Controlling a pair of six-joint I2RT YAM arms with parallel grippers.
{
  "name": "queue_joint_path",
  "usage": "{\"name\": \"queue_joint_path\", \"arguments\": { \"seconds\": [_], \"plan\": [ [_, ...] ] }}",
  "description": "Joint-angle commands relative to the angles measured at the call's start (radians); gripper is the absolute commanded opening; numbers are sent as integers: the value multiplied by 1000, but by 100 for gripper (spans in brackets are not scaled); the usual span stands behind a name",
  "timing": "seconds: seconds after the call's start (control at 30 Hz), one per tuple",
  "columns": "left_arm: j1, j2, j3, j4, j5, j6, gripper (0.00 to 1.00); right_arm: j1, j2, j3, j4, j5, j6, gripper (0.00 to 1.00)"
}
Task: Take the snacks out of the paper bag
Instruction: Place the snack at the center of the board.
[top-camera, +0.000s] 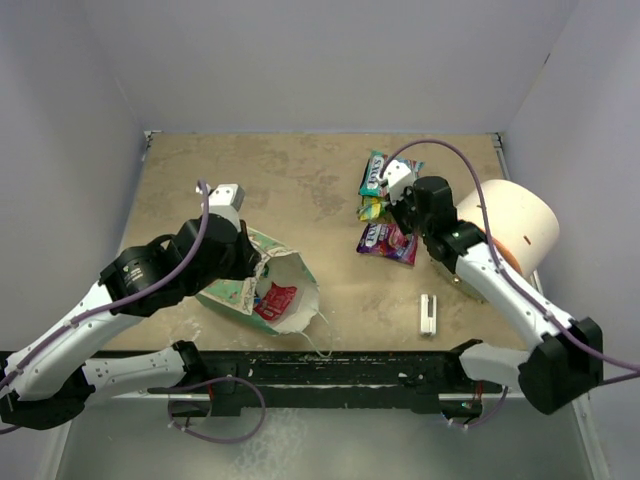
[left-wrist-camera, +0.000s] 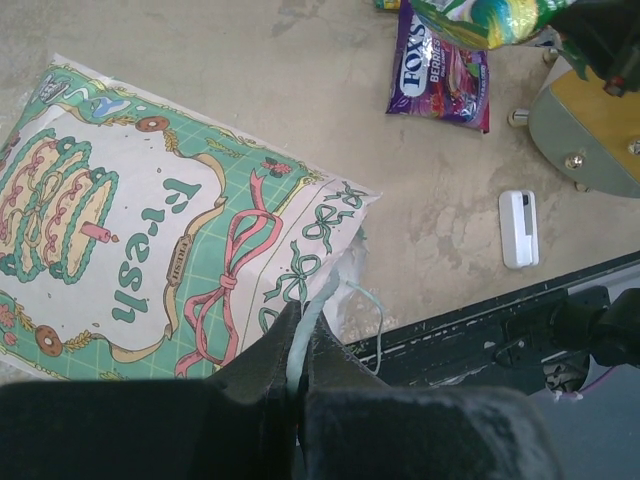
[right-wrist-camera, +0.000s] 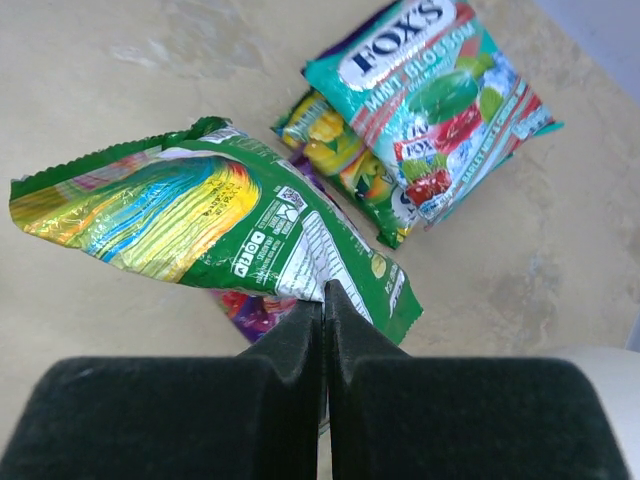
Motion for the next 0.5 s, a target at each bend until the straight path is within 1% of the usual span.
{"name": "queue_joint_path", "arguments": {
  "seconds": [0.0, 0.07, 0.13, 0.23, 0.4, 0.47],
  "plan": [
    [2, 0, 47, 20, -8, 11, 0, -118, 100, 36, 132, -91, -6, 0],
    [2, -3, 50, 19, -9, 7, 0, -139, 129, 37, 159, -114, -45, 0],
    [2, -7, 48, 20, -15, 1, 0, -140, 158, 36, 186, -105, -80, 0],
    [2, -9, 50, 25, -22, 0, 0, -143, 215, 37, 166, -83, -118, 0],
    [2, -14, 54, -6, -34, -11, 0, -143, 259, 28, 163, -104, -123, 0],
    [2, -23, 50, -9, -39, -14, 0, -143, 262, -6, 186, -96, -119, 0]
  ]
}}
